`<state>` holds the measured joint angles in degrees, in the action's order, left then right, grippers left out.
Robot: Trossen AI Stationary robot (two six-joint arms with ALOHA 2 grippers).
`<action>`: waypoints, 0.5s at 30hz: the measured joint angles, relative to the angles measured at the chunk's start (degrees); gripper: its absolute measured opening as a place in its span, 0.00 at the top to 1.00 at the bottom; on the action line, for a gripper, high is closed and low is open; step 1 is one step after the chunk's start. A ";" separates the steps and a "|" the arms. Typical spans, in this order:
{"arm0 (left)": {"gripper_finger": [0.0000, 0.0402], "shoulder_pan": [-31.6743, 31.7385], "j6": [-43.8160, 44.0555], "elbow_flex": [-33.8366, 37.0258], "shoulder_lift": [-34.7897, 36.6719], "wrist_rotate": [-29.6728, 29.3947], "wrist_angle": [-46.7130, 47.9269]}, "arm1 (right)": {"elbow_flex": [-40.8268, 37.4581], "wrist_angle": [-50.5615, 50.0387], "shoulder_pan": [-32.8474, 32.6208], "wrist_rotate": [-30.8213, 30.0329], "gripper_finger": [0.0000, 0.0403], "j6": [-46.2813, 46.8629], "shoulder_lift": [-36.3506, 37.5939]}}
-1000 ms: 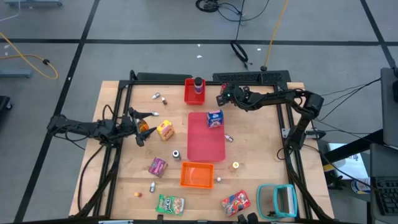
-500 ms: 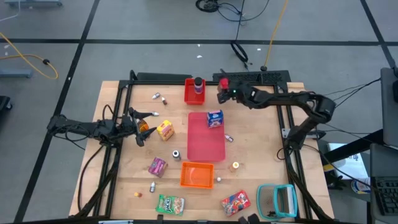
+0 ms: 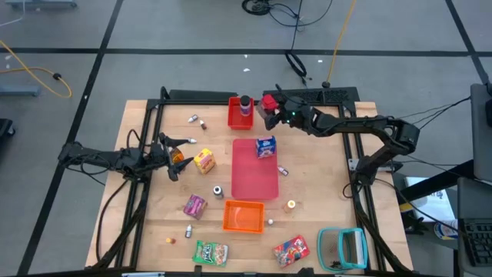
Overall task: Pick & Place Kitchen Items
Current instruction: Put the red seasoning can into the red bin
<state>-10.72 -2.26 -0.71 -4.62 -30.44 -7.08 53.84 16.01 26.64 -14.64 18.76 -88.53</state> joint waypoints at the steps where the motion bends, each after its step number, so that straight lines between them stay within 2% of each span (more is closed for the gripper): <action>1: 0.13 0.00 0.00 0.00 0.00 -0.01 0.01 | 0.00 0.71 -0.30 -0.01 0.51 -0.38 0.02; 15: 0.13 0.00 0.04 0.00 0.00 -0.09 -0.01 | 1.17 3.40 -1.61 2.91 0.51 -1.39 0.00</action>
<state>-10.72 -2.22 -0.71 -4.62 -30.52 -7.09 55.02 19.42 25.03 -11.73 17.37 -88.53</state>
